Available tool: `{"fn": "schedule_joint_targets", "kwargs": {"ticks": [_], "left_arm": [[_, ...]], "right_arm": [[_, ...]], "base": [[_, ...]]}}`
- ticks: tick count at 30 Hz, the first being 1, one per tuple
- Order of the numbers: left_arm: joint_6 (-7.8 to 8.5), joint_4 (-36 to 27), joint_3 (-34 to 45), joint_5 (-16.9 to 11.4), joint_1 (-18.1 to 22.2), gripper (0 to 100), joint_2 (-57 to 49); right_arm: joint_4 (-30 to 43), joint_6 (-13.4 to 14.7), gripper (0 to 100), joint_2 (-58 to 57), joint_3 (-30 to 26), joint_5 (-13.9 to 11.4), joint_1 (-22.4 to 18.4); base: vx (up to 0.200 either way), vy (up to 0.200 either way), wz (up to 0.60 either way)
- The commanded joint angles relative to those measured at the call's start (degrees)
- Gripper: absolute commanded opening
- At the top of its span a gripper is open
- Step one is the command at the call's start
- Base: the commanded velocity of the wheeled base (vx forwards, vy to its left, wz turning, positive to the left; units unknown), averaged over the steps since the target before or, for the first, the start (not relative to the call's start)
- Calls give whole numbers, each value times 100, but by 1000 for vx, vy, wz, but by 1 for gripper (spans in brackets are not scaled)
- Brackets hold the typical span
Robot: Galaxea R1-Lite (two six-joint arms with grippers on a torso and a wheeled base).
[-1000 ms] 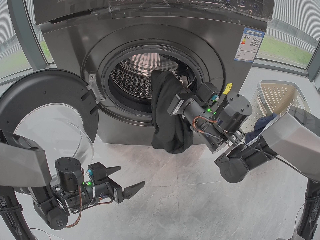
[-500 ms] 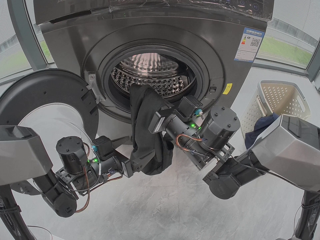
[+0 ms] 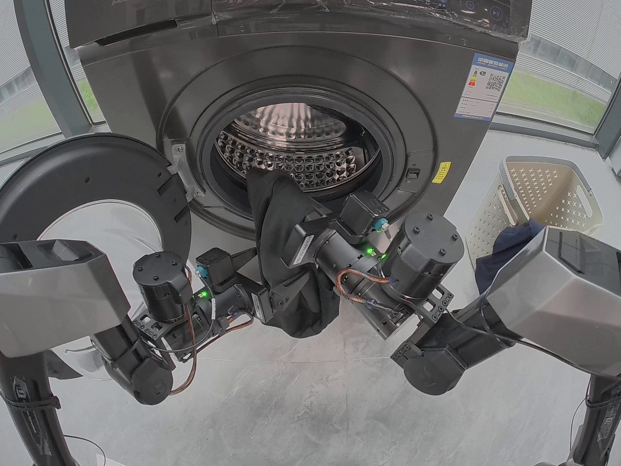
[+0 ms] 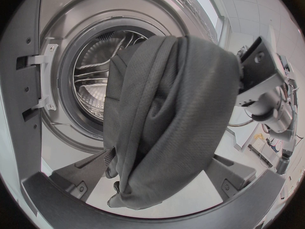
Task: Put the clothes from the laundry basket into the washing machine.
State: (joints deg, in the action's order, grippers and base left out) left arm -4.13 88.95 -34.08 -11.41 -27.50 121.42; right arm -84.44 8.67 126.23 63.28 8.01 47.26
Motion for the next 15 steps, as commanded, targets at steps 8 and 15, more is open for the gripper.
{"fn": "schedule_joint_targets", "kwargs": {"ticks": [8,15], "left_arm": [[-97,8,-406,86,-36,100,260],[-70,17,7,69,-115,100,22]], "right_arm": [[-11,3,0,-99,-97,-1,55],[-19,3,0,-11,-53,-10,-138]], "base": [[0,0,0],[0,0,0]]}}
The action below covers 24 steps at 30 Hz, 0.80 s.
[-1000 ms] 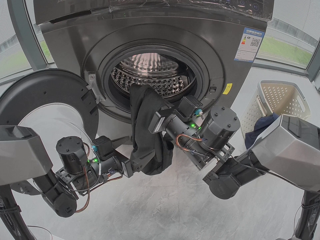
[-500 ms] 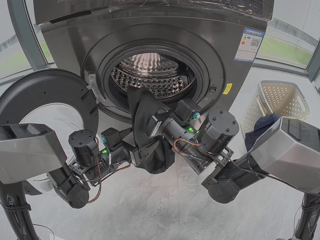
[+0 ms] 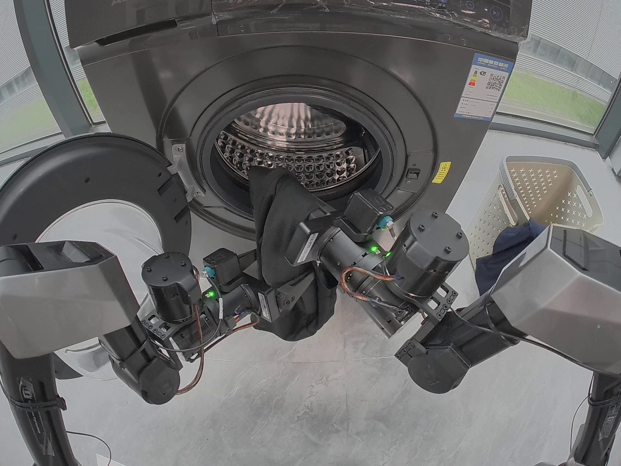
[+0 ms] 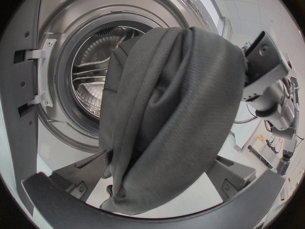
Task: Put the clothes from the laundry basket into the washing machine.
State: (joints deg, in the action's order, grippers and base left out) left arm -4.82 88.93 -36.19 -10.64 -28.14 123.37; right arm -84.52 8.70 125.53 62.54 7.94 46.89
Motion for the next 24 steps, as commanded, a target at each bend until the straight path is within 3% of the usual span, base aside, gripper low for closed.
{"fn": "schedule_joint_targets", "kwargs": {"ticks": [1,9,15,24], "left_arm": [[-2,19,218,-8,-52,100,-173],[-28,19,262,-52,-219,100,-234],[-142,19,86,-70,-236,100,-67],[-178,10,-547,10,-43,100,372]], "right_arm": [[-12,0,0,60,22,-3,-101],[-12,8,0,95,48,6,-92],[-12,26,0,95,30,6,-57],[-30,52,0,42,4,6,40]], "base": [[0,0,0],[0,0,0],[0,0,0],[0,0,0]]}}
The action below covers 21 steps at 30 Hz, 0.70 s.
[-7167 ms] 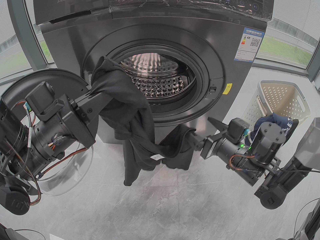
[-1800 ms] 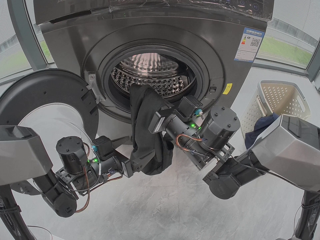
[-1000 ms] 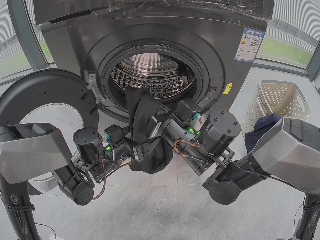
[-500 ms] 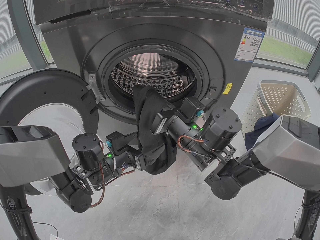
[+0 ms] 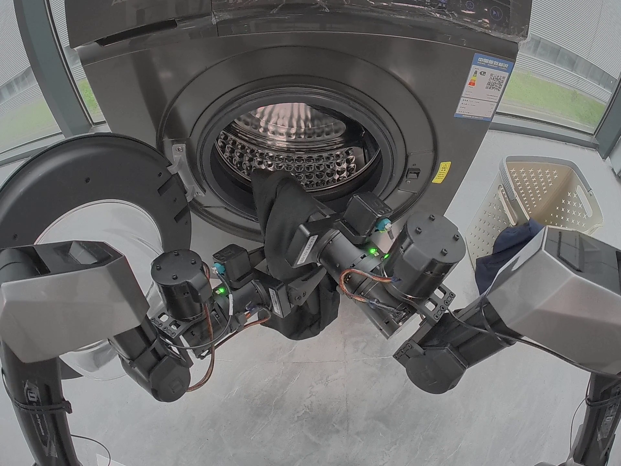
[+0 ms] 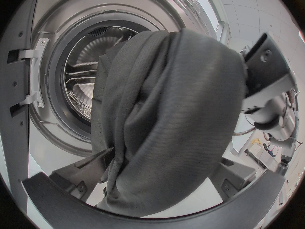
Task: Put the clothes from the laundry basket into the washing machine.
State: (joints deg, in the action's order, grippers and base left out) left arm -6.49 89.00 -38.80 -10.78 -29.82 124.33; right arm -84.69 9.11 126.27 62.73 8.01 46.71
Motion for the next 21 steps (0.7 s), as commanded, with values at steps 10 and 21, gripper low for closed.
{"fn": "schedule_joint_targets", "kwargs": {"ticks": [10,21], "left_arm": [[-28,3,-611,41,248,100,663],[-63,3,-1033,234,345,100,873]], "right_arm": [[-74,47,0,-41,-68,8,110],[-118,56,0,-41,-165,8,154]], "base": [[0,0,0],[0,0,0]]}}
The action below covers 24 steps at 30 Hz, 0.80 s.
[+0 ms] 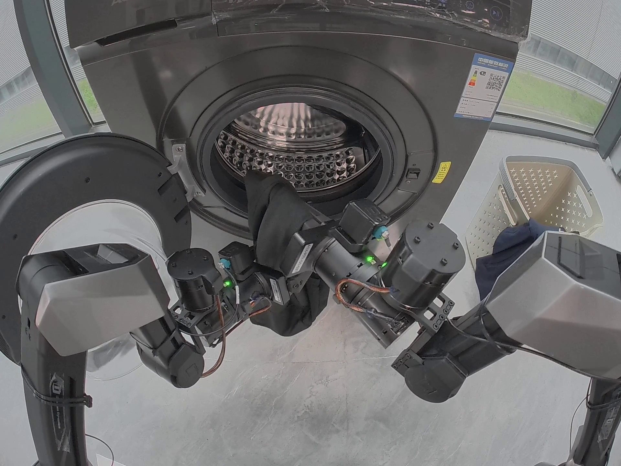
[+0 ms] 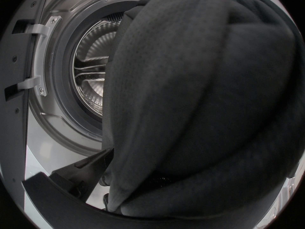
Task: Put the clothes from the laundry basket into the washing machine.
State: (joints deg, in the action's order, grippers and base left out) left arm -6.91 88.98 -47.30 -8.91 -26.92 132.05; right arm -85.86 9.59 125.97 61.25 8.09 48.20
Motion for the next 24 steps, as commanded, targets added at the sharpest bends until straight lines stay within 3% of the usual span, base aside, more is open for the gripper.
{"fn": "schedule_joint_targets", "kwargs": {"ticks": [1,5,6,11,15,19,24], "left_arm": [[-21,5,-218,47,64,100,119],[-29,5,-262,56,90,100,163],[-29,5,-262,56,90,0,163],[-109,5,-333,74,99,0,146],[-276,14,-482,373,283,0,23],[-425,5,-403,373,415,0,-311],[-460,5,-262,364,415,0,-672]], "right_arm": [[-1,-1,0,-19,-16,-1,5],[-1,-1,0,-28,-16,-1,14],[-1,-1,0,-28,-16,-1,23],[-1,7,0,-37,-78,-1,5],[-10,7,0,-160,-236,-1,-136],[8,60,0,-239,-412,-1,-452],[34,86,0,-178,-719,-1,-795]], "base": [[0,0,0],[0,0,0],[0,0,0],[0,0,0],[0,0,0],[0,0,0],[0,0,0]]}}
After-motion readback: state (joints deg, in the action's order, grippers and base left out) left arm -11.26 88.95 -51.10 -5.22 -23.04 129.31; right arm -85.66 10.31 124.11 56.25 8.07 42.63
